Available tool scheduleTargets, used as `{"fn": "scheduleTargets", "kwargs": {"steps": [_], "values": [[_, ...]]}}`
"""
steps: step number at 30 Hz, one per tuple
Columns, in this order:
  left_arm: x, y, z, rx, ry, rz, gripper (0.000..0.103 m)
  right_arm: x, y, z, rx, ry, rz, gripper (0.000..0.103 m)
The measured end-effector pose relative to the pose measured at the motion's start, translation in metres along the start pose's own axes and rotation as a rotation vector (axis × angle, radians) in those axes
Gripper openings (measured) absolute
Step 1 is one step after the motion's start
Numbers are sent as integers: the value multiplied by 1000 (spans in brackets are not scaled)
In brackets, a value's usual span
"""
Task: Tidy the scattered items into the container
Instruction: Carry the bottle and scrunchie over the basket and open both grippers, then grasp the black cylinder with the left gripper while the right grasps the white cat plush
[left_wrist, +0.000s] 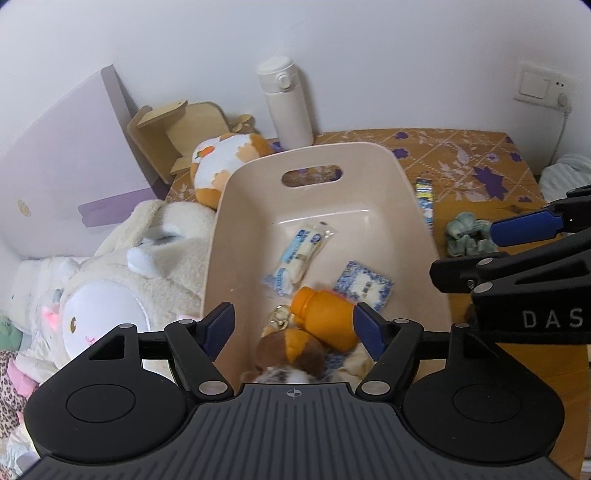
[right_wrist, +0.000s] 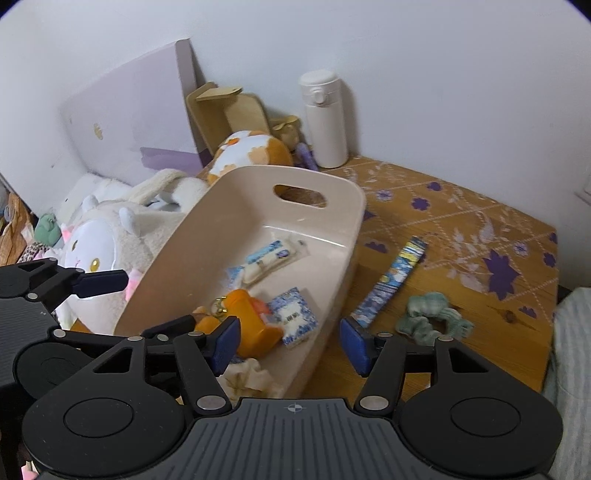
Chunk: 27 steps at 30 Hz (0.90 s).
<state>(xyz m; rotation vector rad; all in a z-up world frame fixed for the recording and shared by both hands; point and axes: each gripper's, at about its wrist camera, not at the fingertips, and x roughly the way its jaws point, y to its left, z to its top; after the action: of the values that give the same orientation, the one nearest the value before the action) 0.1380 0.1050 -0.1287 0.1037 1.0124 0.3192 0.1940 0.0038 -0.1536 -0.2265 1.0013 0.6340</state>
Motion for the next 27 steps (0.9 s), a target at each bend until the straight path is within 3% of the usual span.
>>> {"fn": "scheduleTargets", "kwargs": {"steps": [8,17,27], "values": [[-9,-44,1,41,-2,-25,74,-22,-41,-18,49,-13,-38,71],[-17,-107,-3,122,11,-83,74,-41,-98,-46,118,-5,-74,71],[-12,-149,-2,146,49,-118,74,-50,-145,-65,158,6,-92,73]]}}
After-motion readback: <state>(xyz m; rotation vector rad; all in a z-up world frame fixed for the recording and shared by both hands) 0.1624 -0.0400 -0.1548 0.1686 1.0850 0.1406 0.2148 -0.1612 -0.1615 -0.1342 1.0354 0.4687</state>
